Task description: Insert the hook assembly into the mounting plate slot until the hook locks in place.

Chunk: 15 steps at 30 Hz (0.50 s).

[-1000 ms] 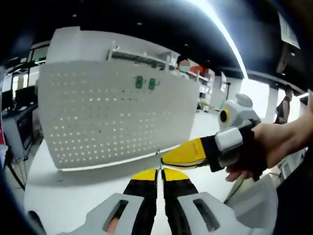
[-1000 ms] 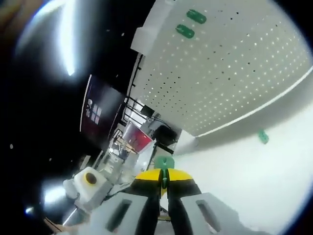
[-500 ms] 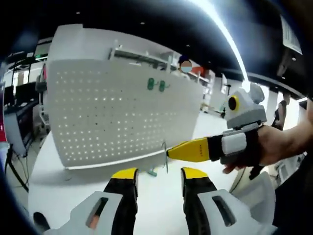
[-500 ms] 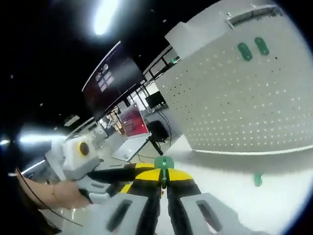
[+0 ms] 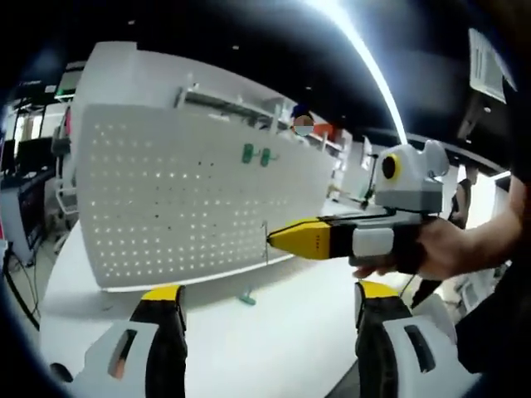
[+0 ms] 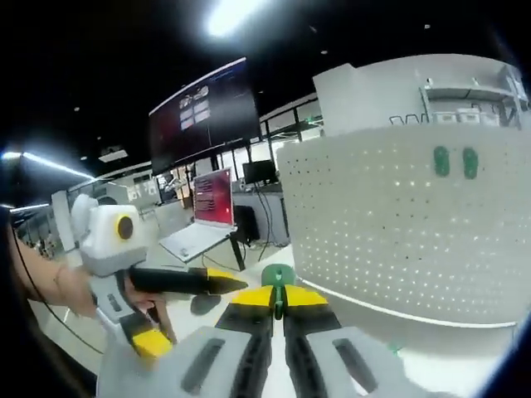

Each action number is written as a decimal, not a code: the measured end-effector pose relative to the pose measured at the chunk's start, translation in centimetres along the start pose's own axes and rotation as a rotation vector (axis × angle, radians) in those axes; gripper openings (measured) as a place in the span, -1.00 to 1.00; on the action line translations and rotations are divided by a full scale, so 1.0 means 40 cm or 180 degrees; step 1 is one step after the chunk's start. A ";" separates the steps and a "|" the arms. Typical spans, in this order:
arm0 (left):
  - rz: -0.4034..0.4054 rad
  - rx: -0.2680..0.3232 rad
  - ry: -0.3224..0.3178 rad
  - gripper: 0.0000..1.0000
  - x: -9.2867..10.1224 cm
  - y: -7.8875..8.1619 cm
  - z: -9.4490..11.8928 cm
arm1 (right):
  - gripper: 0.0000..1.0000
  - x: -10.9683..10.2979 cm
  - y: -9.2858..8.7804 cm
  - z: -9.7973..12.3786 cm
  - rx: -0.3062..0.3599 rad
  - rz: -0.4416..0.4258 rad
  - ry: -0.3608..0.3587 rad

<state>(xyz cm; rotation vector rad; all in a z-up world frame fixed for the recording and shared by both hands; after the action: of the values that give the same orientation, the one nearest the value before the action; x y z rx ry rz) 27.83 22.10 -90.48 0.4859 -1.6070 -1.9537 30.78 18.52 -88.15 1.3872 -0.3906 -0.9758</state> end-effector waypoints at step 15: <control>0.0011 0.0189 0.0046 1.00 0.003 0.037 0.011 | -1.00 -0.001 0.048 -0.010 0.0252 0.0437 -0.0146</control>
<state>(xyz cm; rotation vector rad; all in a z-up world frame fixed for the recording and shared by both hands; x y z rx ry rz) 27.76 22.17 -88.95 0.5194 -1.6596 -1.9001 31.71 18.58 -86.43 1.3919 -0.5569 -0.8886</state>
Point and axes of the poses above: the point that each gripper's makers call its tool centre point, and the gripper's own axes: z roughly backward along the fingers, x roughly to its right, y roughly out of its top, the point moved 1 cm from there along z, roughly backward along the fingers, and after that the axes turned 9 degrees about -z, right-handed, at the moved point
